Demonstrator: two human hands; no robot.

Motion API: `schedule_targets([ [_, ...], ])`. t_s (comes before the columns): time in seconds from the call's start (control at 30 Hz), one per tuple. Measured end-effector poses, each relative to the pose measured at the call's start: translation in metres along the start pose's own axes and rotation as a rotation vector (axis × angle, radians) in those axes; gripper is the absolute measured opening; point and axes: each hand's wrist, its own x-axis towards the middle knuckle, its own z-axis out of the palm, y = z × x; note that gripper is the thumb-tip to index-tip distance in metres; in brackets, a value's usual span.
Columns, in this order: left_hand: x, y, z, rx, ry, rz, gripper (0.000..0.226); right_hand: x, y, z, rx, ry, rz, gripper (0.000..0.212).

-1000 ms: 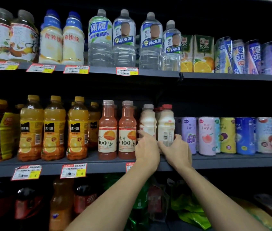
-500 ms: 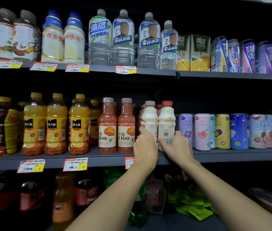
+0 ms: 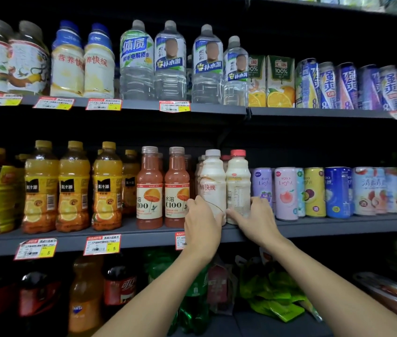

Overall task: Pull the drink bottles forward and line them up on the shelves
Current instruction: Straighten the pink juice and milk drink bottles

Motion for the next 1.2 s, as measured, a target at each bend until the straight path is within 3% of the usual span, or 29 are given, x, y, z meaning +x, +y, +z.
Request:
schedule_targets([
  [0.23, -0.005, 0.004, 0.006, 0.037, 0.030, 0.025, 0.045, -0.005, 0.007, 0.002, 0.050, 0.047, 0.016, 0.040],
  [0.37, -0.007, 0.007, 0.009, 0.019, 0.025, 0.014, 0.040, -0.006, 0.009, 0.002, 0.074, 0.032, 0.021, 0.048],
  [0.6, 0.000, 0.006, 0.006, 0.101, 0.038, -0.034, 0.054, -0.006, 0.004, 0.002, 0.126, 0.052, 0.030, 0.075],
  [0.73, -0.002, -0.002, 0.008, 0.162, 0.012, 0.008, 0.047, -0.005, 0.006, -0.003, 0.050, 0.015, -0.035, 0.037],
  [0.9, 0.002, -0.008, 0.005, 0.265, 0.030, 0.065, 0.045, -0.003, 0.005, 0.001, 0.029, 0.026, -0.008, 0.054],
  [1.2, 0.020, -0.015, -0.013, 0.394, -0.121, 0.197, 0.057, 0.018, 0.021, -0.023, 0.033, -0.248, -0.039, 0.086],
])
